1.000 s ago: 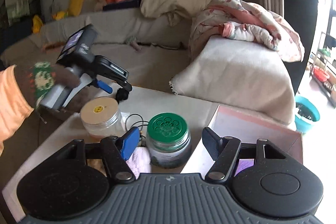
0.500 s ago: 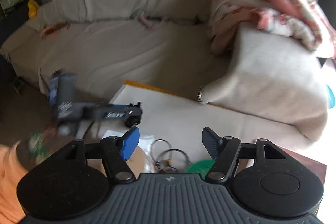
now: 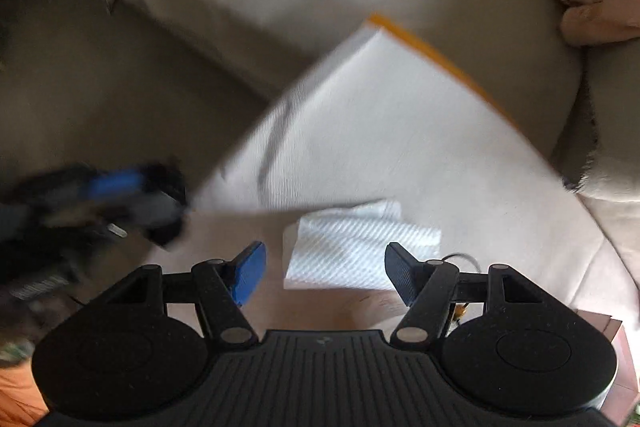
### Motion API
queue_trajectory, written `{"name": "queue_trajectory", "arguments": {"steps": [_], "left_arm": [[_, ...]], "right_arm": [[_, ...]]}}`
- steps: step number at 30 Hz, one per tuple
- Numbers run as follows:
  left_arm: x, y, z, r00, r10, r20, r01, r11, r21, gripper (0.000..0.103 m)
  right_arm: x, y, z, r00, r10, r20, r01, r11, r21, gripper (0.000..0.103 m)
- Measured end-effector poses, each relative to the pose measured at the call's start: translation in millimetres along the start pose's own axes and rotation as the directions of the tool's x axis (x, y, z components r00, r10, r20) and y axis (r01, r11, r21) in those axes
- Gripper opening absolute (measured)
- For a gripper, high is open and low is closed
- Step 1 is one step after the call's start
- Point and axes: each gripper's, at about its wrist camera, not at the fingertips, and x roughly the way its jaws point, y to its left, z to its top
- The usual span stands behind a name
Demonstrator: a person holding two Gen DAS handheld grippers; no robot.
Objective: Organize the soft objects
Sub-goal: 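Grasp the white tissue with the right tool while the left tool holds the clip, then drop the tissue into the pink box with the right tool while the left tool drops the clip in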
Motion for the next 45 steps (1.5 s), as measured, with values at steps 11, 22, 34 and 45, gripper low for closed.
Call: {"name": "queue_trajectory", "arguments": {"steps": [11,22,34,45], "left_arm": [[-11.2,5.0,5.0,1.000,0.022,0.017,-0.021,0.999,-0.036,0.034],[-12.8,-102.6,37.6,0.986,-0.019,0.168,0.006,0.997,0.080,0.034],[158.0,-334.3,-12.0,0.915,-0.291,-0.278,0.358,0.904,0.232,0.035],[151.9,-349.0,-55.4,0.972,-0.106,-0.209,0.194,0.867,0.460,0.035]], "right_arm": [[-10.7,12.0,-2.8,0.986,-0.149,0.076,0.155,0.985,-0.077,0.003],[-183.3,-77.9,-120.1,0.817,-0.151,0.556,0.081,0.985,0.149,0.003],[-181.7,-229.4,-307.4,0.682,-0.354,0.641,0.034,0.890,0.455,0.003],[-57.5,-277.5,-351.8,0.790,-0.282,0.544,-0.087,0.827,0.555,0.003]]}}
